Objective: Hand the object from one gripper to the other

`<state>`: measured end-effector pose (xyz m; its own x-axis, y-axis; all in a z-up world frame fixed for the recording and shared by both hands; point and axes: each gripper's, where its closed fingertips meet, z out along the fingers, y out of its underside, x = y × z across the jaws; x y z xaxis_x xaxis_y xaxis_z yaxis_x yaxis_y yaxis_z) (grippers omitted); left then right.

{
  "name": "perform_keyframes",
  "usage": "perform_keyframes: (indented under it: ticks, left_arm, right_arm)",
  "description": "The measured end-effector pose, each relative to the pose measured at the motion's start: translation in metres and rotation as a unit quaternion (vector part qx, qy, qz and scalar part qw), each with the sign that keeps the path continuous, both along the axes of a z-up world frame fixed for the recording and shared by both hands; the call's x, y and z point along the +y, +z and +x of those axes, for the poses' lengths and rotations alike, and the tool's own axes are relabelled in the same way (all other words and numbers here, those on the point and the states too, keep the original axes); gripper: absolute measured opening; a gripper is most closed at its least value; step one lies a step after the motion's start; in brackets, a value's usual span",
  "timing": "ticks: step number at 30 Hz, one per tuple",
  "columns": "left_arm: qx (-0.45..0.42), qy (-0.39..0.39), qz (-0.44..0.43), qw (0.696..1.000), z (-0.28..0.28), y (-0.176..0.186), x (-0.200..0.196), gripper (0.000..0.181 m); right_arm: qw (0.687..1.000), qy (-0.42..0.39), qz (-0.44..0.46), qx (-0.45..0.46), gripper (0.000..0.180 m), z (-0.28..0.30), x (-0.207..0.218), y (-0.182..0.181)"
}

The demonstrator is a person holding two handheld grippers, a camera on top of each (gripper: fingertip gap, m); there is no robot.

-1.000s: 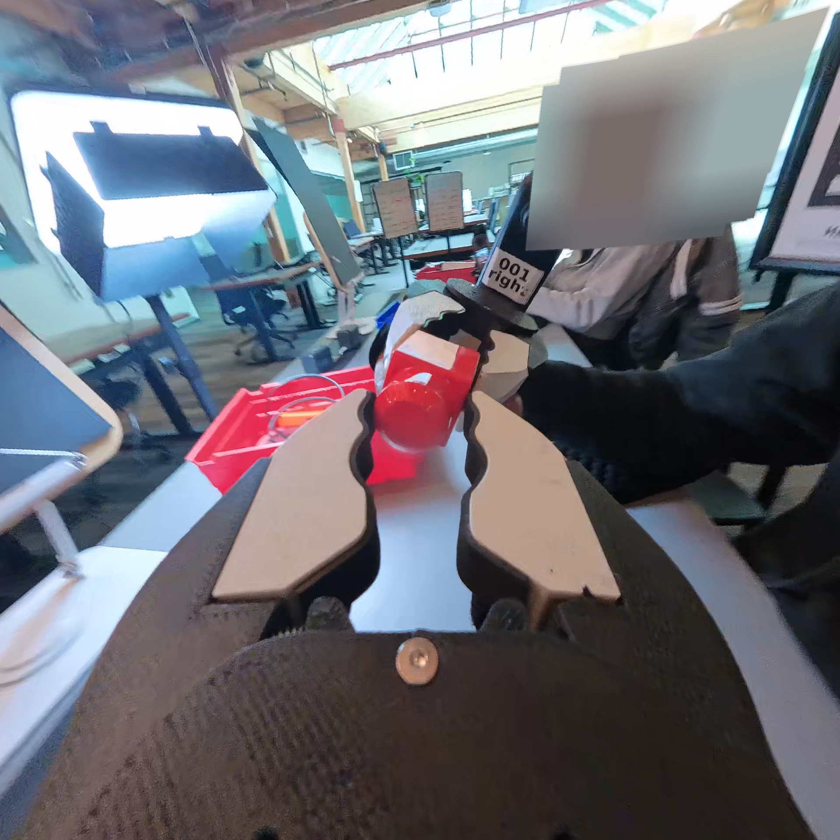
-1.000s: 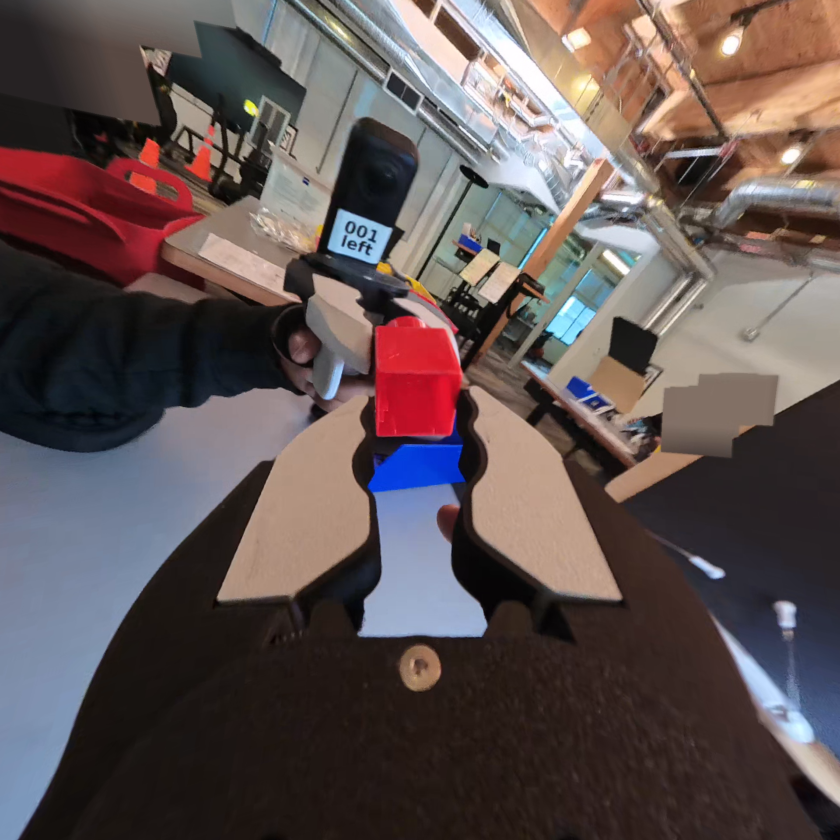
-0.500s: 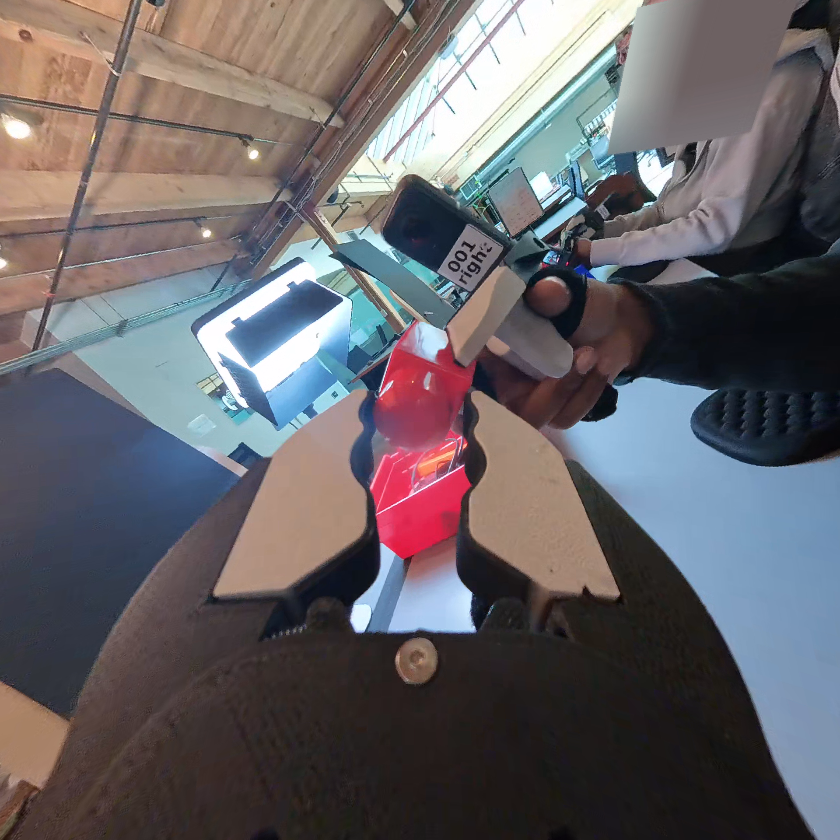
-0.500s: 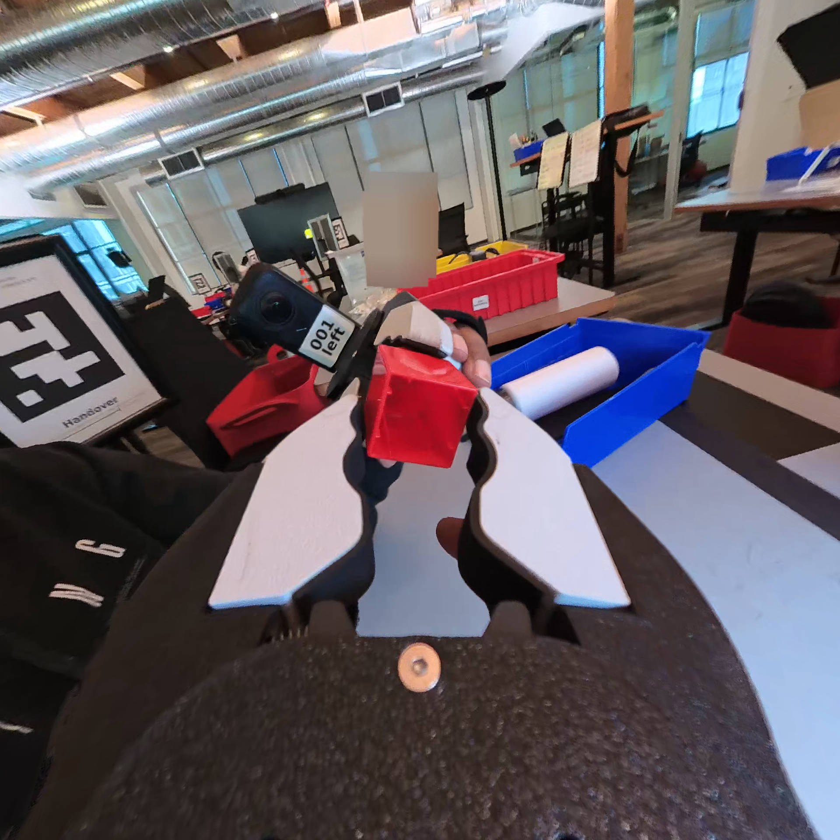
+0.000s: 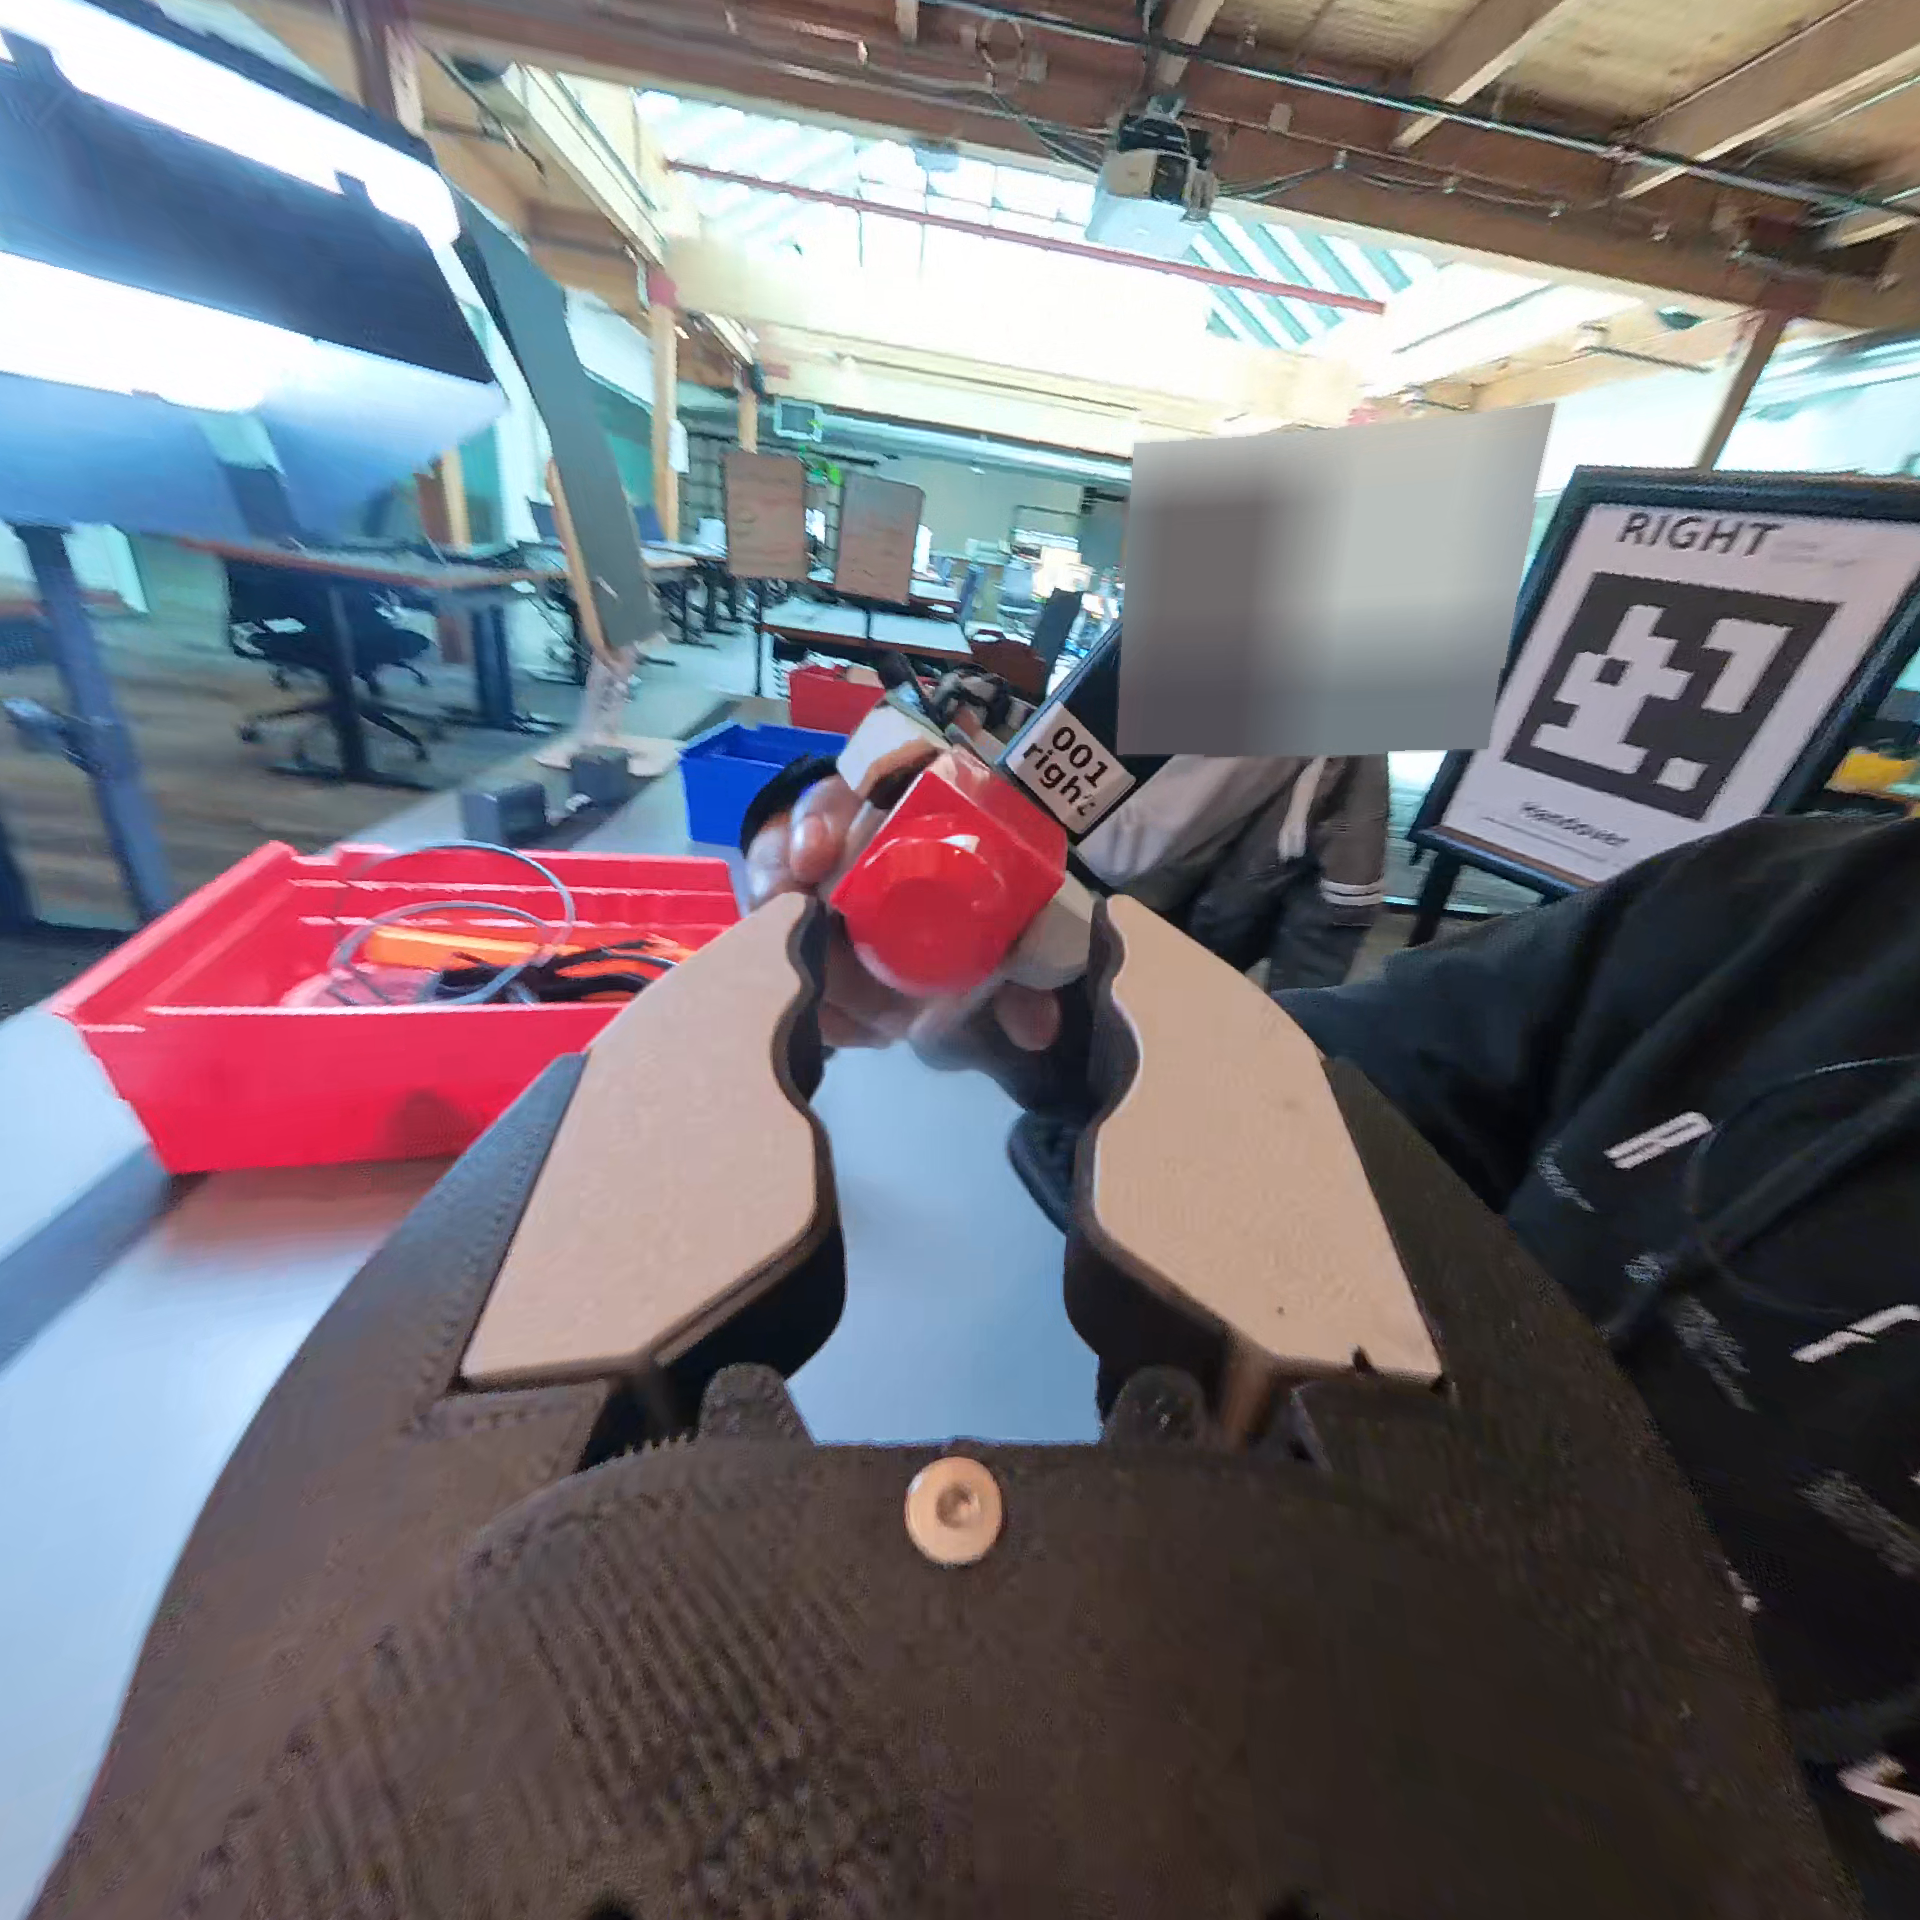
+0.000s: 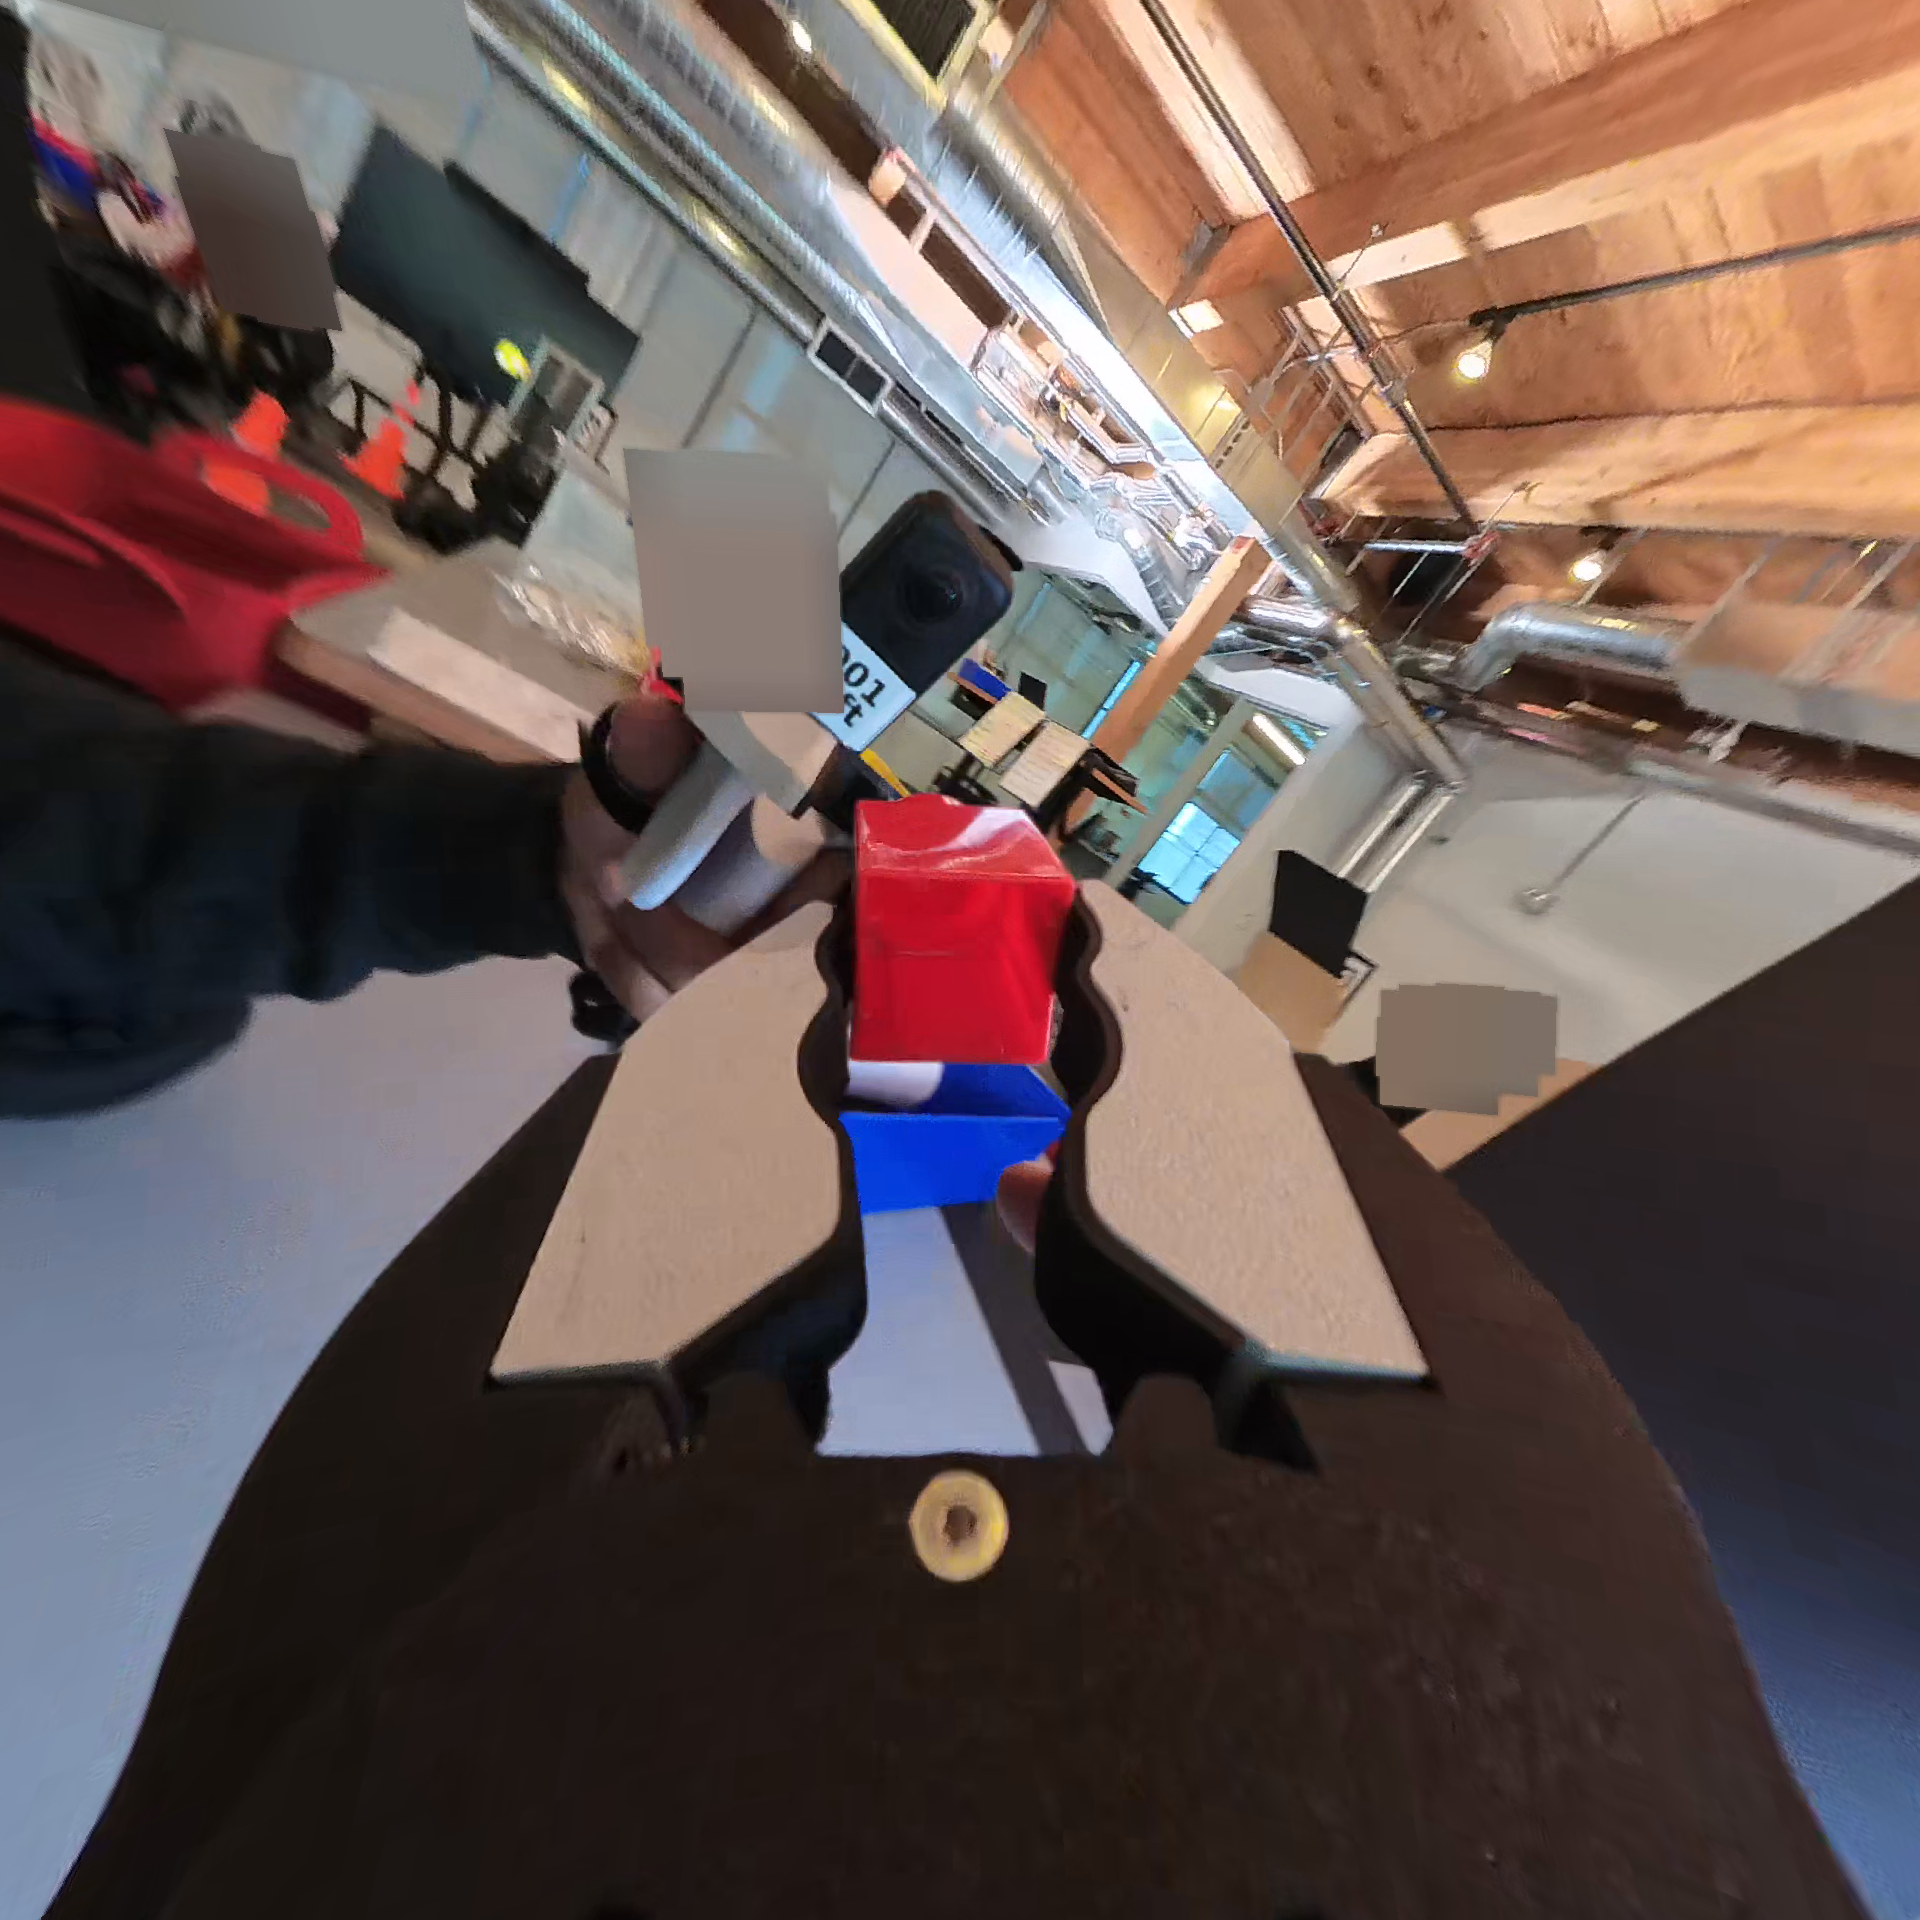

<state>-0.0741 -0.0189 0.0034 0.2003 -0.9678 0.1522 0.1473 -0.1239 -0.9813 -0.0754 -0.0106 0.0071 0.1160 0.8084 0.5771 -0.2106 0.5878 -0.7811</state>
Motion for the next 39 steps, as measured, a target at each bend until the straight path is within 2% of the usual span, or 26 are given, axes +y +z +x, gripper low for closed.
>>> perform_keyframes:
  ticks: [4,8,11,15,18,20,21,22,25,27,29,32,35,39]
  left_arm:
    - [-0.004,0.008,-0.034,0.999,0.001,-0.003,0.007,0.043]
    - [0.016,0.052,0.021,0.998,-0.005,-0.006,0.015,0.038]
    - [0.022,0.075,0.070,0.994,-0.012,-0.004,0.017,0.038]
    - [0.023,0.097,0.133,0.986,-0.015,-0.002,0.017,0.037]
    - [0.015,0.100,0.168,0.981,-0.015,-0.002,0.016,0.036]
    - [-0.014,0.092,0.185,0.978,-0.017,0.002,0.011,0.030]
    - [-0.019,0.085,0.185,0.979,-0.017,0.003,0.010,0.030]
    - [-0.016,0.079,0.185,0.979,-0.016,0.002,0.009,0.030]
    - [-0.002,0.078,0.180,0.981,-0.016,0.000,0.008,0.030]
    - [0.009,0.083,0.162,0.983,-0.015,-0.002,0.012,0.030]
    - [0.015,0.095,0.132,0.987,-0.016,-0.003,0.019,0.031]
    - [0.016,0.106,0.074,0.992,-0.019,-0.005,0.029,0.036]
    - [0.028,0.092,0.012,0.995,-0.016,-0.015,0.033,0.051]
    - [0.009,0.088,-0.036,0.995,-0.017,-0.018,0.040,0.048]
  right_arm:
    - [0.995,-0.056,0.077,-0.025,0.037,-0.003,0.004,-0.007]
    - [0.991,-0.099,0.070,-0.064,0.037,-0.008,0.016,-0.016]
    - [0.991,-0.099,-0.008,-0.088,0.043,-0.013,0.022,-0.018]
    - [0.984,-0.024,-0.146,-0.101,0.054,-0.016,0.016,-0.015]
    - [0.949,0.081,-0.286,-0.107,0.059,-0.011,0.009,-0.010]
    - [0.920,0.102,-0.352,-0.137,0.055,-0.012,0.011,-0.017]
    - [0.915,0.112,-0.361,-0.142,0.047,-0.012,0.010,-0.019]
    - [0.917,0.114,-0.359,-0.128,0.042,-0.012,0.012,-0.017]
    - [0.923,0.124,-0.341,-0.125,0.041,-0.010,0.011,-0.019]
    - [0.941,0.110,-0.300,-0.108,0.040,-0.008,0.015,-0.017]
    - [0.965,0.067,-0.237,-0.092,0.040,-0.006,0.021,-0.018]
    - [0.983,-0.002,-0.164,-0.081,0.039,-0.006,0.033,-0.022]
    - [0.988,-0.017,-0.139,-0.070,0.038,-0.008,0.033,-0.022]
    - [0.991,-0.035,-0.105,-0.074,0.039,-0.011,0.032,-0.024]
